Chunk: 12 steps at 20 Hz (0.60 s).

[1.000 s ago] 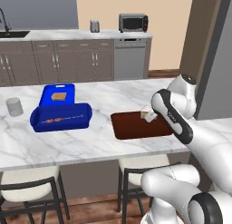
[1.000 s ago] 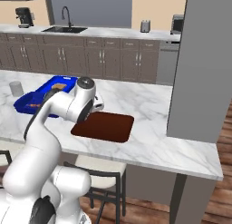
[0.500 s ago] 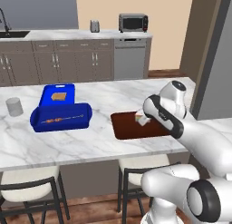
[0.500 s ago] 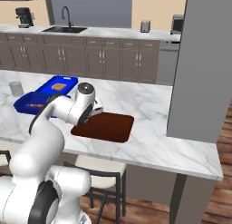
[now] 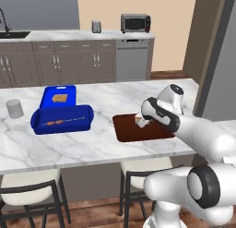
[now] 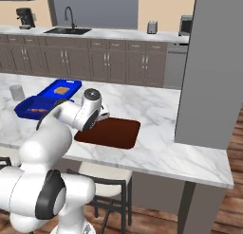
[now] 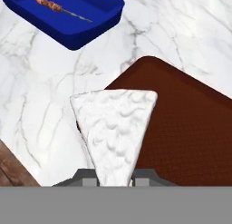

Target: Take the cakes from the fridge and place them on the empty tray on the dining counter.

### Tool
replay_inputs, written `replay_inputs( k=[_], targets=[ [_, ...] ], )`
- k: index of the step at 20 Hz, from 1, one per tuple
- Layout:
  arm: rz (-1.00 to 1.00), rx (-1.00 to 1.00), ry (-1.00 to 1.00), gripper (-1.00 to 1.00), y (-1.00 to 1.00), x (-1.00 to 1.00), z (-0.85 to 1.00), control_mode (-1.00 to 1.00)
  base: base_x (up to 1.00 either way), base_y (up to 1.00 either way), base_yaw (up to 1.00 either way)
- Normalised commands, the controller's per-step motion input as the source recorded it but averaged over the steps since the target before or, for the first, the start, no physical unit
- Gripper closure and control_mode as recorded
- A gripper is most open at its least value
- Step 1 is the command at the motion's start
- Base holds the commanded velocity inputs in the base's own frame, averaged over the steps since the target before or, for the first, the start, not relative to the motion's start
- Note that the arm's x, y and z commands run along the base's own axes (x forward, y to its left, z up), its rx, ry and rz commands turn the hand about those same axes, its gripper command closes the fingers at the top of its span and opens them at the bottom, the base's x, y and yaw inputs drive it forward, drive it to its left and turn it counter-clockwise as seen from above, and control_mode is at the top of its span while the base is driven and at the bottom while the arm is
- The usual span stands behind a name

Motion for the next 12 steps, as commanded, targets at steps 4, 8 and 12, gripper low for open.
replay_inputs(
  k=[4,8,12],
  targets=[
    [0.00,0.00,0.00,1.00,0.00,0.31,-0.17,-1.00,0.00,0.00,0.00],
    [0.00,0.00,0.00,1.00,0.00,0.31,-0.26,-1.00,0.00,0.00,0.00],
    [0.00,0.00,0.00,1.00,0.00,0.24,-0.30,-1.00,0.00,0.00,0.00]
  ],
)
